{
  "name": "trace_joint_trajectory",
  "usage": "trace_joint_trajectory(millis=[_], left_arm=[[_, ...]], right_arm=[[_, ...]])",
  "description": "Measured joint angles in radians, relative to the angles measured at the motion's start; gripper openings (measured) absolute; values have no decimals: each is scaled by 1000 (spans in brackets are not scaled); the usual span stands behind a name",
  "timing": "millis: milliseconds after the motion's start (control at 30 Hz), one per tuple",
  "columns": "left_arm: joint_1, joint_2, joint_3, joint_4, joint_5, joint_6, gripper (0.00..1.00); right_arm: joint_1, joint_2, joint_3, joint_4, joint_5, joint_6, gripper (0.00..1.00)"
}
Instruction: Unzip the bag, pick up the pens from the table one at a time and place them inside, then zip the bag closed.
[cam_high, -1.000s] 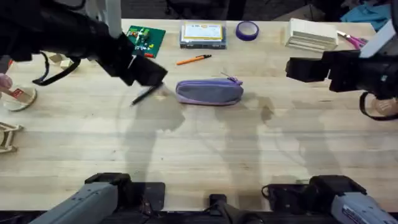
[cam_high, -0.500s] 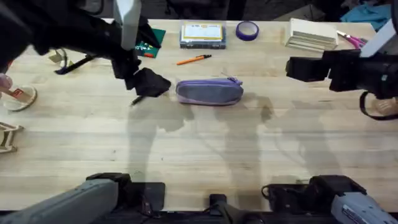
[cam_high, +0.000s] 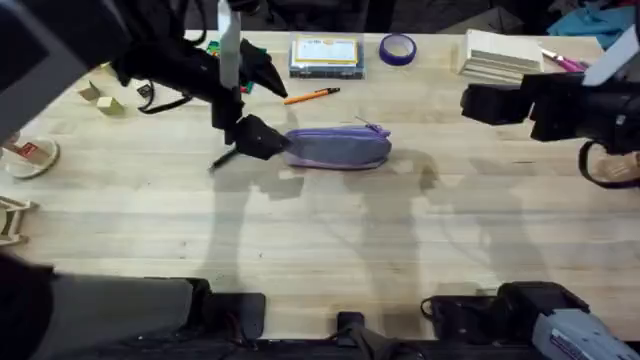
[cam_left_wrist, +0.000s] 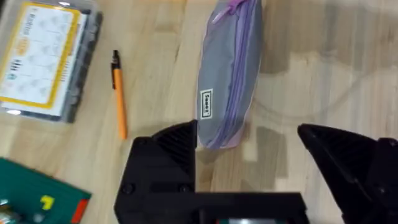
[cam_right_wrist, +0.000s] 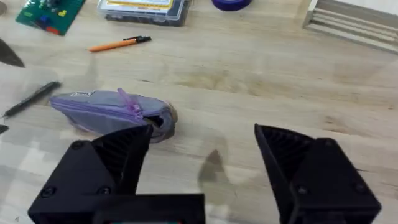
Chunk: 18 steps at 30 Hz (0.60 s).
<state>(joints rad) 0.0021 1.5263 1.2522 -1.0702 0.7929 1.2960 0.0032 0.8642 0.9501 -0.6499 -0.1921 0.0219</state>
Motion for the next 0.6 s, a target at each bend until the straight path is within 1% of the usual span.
trace_joint_trajectory(millis=[200,433,567,600], left_arm=[[0,76,0,1,17,7,993],[-2,93,0,30,34,11,992],[-11,93,0,27,38,11,993],[-21,100,0,32,32,11,992]], right_arm=[[0,0,0,0,0,0,998],[0,0,0,0,0,0,998],[0,0,0,0,0,0,998],[0,0,0,0,0,0,998]])
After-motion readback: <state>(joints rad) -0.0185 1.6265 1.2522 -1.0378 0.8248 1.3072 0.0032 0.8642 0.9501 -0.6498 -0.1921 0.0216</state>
